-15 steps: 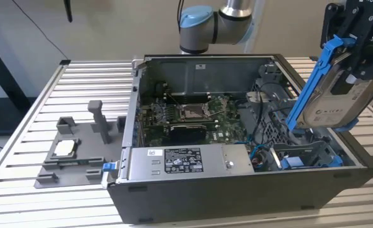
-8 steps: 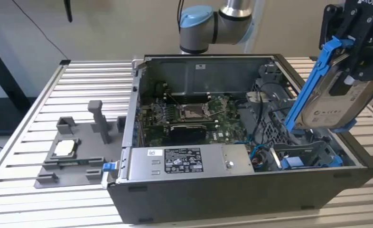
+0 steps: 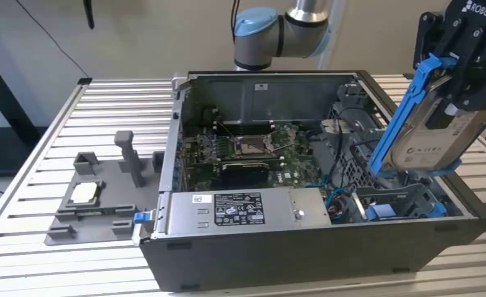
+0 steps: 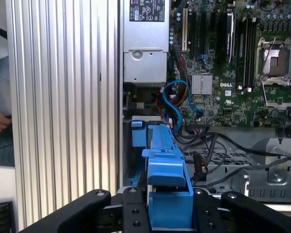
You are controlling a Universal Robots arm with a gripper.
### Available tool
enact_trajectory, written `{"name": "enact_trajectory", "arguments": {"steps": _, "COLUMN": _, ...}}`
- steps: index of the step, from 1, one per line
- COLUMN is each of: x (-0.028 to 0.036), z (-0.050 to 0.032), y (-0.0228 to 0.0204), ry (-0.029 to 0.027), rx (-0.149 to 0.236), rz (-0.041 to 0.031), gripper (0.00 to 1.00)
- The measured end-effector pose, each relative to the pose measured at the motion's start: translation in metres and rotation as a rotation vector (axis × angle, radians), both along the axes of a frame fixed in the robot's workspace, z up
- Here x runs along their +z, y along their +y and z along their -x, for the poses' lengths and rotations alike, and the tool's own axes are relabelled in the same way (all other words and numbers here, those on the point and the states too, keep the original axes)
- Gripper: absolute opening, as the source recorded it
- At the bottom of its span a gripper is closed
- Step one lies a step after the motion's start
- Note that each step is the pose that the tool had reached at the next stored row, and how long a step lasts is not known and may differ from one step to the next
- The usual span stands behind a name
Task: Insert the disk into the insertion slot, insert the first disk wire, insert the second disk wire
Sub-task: 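Insert the disk into the insertion slot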
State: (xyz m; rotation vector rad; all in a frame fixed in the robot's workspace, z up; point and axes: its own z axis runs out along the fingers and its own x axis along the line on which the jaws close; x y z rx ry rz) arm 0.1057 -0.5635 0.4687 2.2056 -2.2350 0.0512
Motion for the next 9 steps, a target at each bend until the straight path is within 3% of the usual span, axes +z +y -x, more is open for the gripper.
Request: {"name": "enact_trajectory", "arguments": {"steps": 9, "x": -0.0084, "z": 0.0, "y": 0.0, "ry": 0.0, "rx": 0.0, "rz": 0.0, "gripper": 0.33}}
